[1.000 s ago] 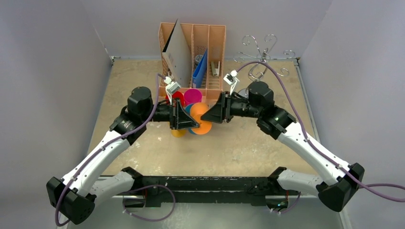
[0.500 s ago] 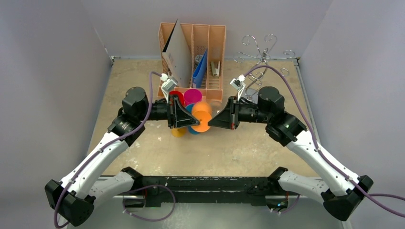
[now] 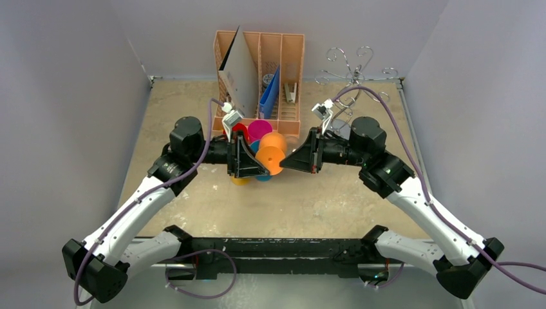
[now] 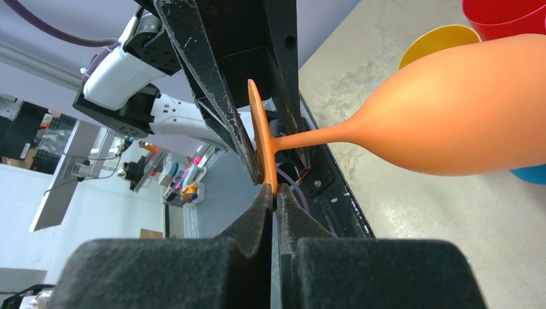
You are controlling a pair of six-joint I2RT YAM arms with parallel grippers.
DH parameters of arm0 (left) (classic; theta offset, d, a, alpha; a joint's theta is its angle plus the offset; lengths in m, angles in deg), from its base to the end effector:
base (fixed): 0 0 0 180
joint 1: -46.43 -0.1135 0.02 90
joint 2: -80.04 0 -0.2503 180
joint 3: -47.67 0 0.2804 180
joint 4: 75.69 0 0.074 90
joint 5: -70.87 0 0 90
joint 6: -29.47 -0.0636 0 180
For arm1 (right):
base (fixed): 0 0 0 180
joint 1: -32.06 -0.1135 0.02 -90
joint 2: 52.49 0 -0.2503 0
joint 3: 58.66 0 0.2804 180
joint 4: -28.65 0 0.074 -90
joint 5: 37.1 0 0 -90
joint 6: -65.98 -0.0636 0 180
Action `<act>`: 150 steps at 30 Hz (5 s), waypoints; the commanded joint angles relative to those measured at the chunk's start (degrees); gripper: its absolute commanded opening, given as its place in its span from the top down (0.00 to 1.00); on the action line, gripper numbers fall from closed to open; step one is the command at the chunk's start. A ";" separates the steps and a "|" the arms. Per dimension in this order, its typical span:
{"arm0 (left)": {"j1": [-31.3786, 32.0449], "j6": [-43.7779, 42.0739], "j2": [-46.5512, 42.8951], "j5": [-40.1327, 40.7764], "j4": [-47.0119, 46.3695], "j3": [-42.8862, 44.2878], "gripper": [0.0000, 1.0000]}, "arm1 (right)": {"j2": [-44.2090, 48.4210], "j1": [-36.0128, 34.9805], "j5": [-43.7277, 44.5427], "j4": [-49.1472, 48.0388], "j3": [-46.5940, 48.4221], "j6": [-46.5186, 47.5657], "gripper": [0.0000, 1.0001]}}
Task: Take the wine glass off the wine glass rack
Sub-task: Place the wine glass at the center of the board.
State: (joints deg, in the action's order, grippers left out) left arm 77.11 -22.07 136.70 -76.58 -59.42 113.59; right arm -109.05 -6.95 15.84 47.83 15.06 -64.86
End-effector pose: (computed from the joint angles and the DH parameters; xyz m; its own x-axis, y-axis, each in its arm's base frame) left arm 0.2019 -0.1821 0.3545 -0.7005 0.0265 -0.7132 0.7131 0.0668 -0.6979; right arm 0.1893 0.2027 0.4007 -0.6552 0.1408 -0.7422 -0.7162 0.1968 0.6696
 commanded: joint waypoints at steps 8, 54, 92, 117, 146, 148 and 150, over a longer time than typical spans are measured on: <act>0.44 5.00 1.26 0.40 -11.30 0.61 0.97 | -0.79 -0.28 -4.66 -4.14 1.44 0.25 1.00; 0.37 -49.62 -12.95 -21.86 4.79 -2.62 1.00 | -7.61 17.31 -23.64 -32.48 3.81 -24.15 0.25; 0.35 -45.41 -13.35 -21.13 10.59 -1.20 0.35 | -3.98 8.86 -25.68 0.34 11.13 -2.84 1.00; 0.35 -26.93 -18.79 67.62 36.57 11.19 0.03 | -2.42 8.79 22.41 54.64 16.80 29.49 1.00; -16.88 -19.82 -6.03 63.04 46.30 15.03 0.00 | -20.13 -11.25 49.09 8.72 1.81 30.64 1.00; -16.88 -18.25 -7.48 64.10 46.55 15.97 0.01 | -20.72 -11.35 47.80 3.27 -1.58 30.52 1.00; -16.88 -17.44 -10.10 64.71 45.29 16.22 0.01 | -21.04 -11.37 48.44 0.18 -3.36 30.44 1.00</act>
State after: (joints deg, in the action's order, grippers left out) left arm 60.63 -42.55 131.07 -11.69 -12.60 128.62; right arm -129.72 -17.94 63.73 58.96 15.12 -35.12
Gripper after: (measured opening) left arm 0.994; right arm 0.022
